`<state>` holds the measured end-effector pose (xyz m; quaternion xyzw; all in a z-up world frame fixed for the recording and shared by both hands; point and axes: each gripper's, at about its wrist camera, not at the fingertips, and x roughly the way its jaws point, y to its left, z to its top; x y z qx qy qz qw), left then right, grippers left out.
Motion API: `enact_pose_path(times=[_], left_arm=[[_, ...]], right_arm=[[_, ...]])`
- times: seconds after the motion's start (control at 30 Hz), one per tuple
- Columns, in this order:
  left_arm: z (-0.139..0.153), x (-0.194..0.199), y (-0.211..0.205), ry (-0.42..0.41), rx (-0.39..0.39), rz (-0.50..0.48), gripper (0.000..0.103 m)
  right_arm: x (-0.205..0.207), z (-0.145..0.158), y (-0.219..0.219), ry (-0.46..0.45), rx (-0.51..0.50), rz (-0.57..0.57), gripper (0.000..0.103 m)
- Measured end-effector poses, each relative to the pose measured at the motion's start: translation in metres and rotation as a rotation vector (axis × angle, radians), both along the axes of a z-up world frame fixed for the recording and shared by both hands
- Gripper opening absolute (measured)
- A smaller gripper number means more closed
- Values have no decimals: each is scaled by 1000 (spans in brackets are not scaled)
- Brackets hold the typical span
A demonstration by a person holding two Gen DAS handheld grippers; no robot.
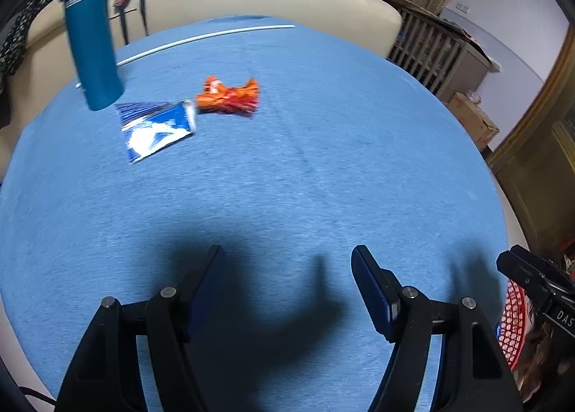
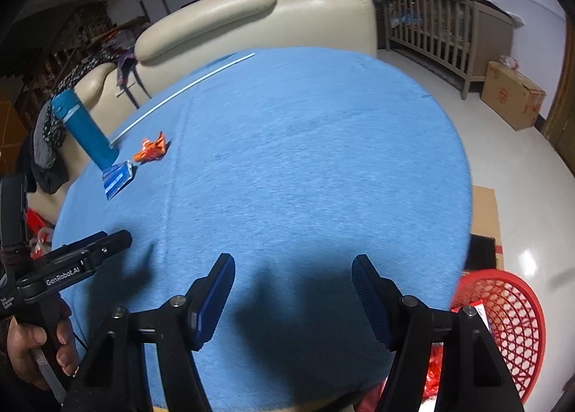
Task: Collect trash
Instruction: 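Move both empty tools back over the table, then grasp the orange wrapper bundle with the right tool while the left tool grasps the blue packet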
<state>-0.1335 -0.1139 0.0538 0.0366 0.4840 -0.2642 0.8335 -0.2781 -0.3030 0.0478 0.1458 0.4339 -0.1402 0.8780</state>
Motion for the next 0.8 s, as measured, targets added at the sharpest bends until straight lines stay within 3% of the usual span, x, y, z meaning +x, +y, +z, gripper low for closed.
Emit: enact_pose_path(times=[0.4,0.8], left_arm=[[-11,30,49,18,0,151,73],[-16,47,70,18,21,217,73]], right_arm=[[70,-13,45,38,-25,184,71],[187,-15,98,25,-98,417,71]])
